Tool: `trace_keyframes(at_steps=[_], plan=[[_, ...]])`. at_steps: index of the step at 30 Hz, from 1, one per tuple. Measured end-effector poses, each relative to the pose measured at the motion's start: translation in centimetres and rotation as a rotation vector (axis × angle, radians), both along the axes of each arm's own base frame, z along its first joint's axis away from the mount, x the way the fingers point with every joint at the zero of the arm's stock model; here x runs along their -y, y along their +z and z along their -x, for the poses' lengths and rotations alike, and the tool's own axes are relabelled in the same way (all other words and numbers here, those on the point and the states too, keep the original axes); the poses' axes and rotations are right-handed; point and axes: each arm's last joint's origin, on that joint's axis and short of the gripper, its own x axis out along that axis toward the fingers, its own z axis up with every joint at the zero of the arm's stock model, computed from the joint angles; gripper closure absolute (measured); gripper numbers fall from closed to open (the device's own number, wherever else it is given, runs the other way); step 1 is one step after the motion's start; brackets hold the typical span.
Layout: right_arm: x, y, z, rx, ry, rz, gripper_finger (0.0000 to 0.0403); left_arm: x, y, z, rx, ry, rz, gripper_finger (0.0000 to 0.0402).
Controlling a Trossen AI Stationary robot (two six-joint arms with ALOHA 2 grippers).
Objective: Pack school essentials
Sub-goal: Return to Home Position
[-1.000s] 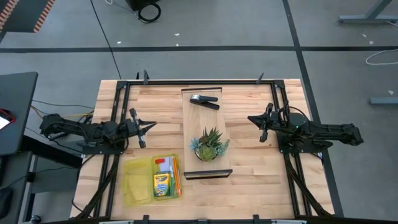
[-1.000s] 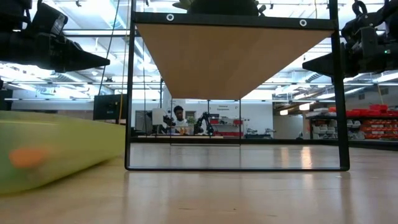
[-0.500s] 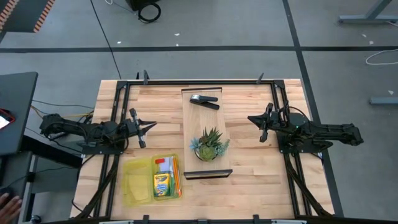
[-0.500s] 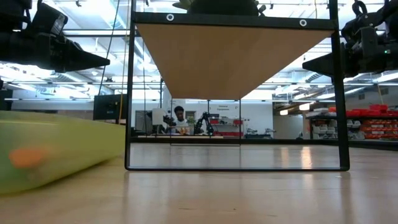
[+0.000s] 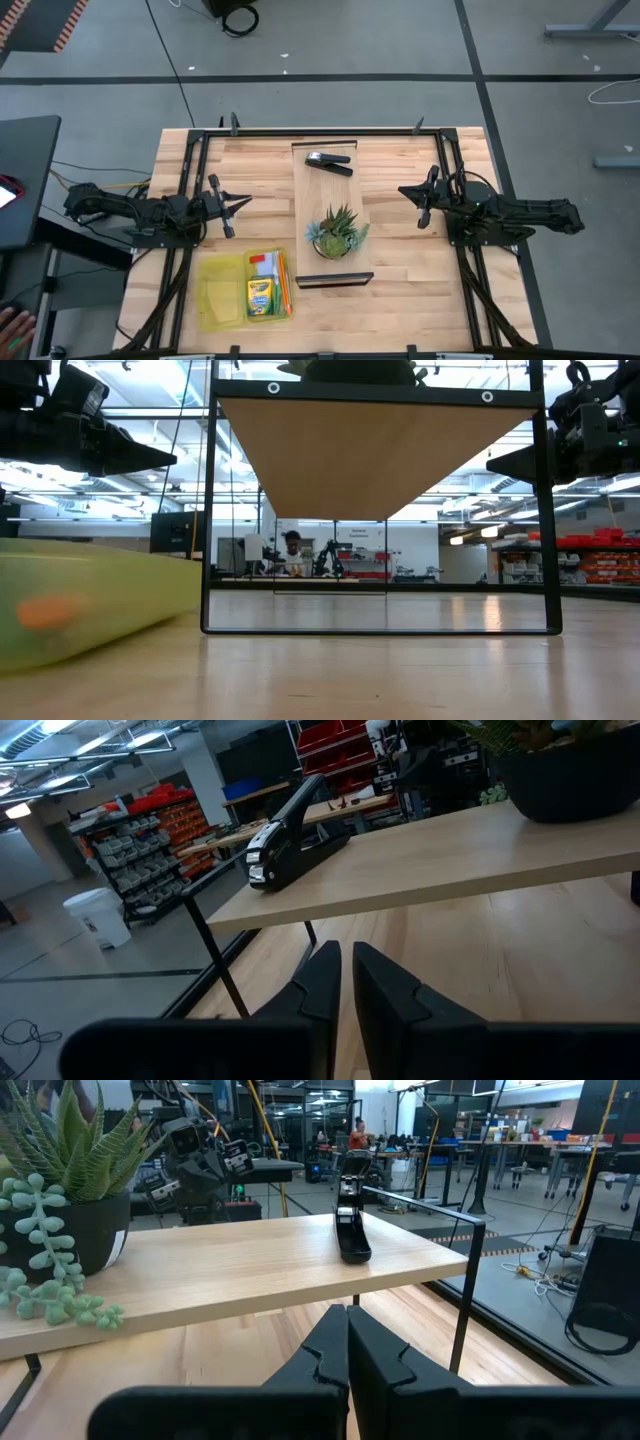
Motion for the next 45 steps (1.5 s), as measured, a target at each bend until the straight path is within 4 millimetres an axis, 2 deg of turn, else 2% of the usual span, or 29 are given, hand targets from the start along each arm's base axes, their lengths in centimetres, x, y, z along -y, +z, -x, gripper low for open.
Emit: trace_keyframes(at_steps=[11, 21, 34, 45], plan=[[0.0, 0.0, 0.0, 0.0, 0.0, 0.0, 0.0395, 0.0, 0.0, 0.0, -0.001, 0.0, 0.0, 0.0374], [0.0, 0.0, 0.0, 0.0, 0.0, 0.0, 0.0395, 0.0, 0.0, 0.0, -0.001, 0.0, 0.0, 0.0361], [0.0, 0.0, 0.0, 0.0, 0.0, 0.0, 0.0395, 0.0, 0.0, 0.0, 0.0, 0.0, 0.0, 0.0374], [0.0, 0.0, 0.0, 0.0, 0.0, 0.0, 0.0395, 0.0, -0.01, 0.0, -0.001, 0.0, 0.0, 0.0361]])
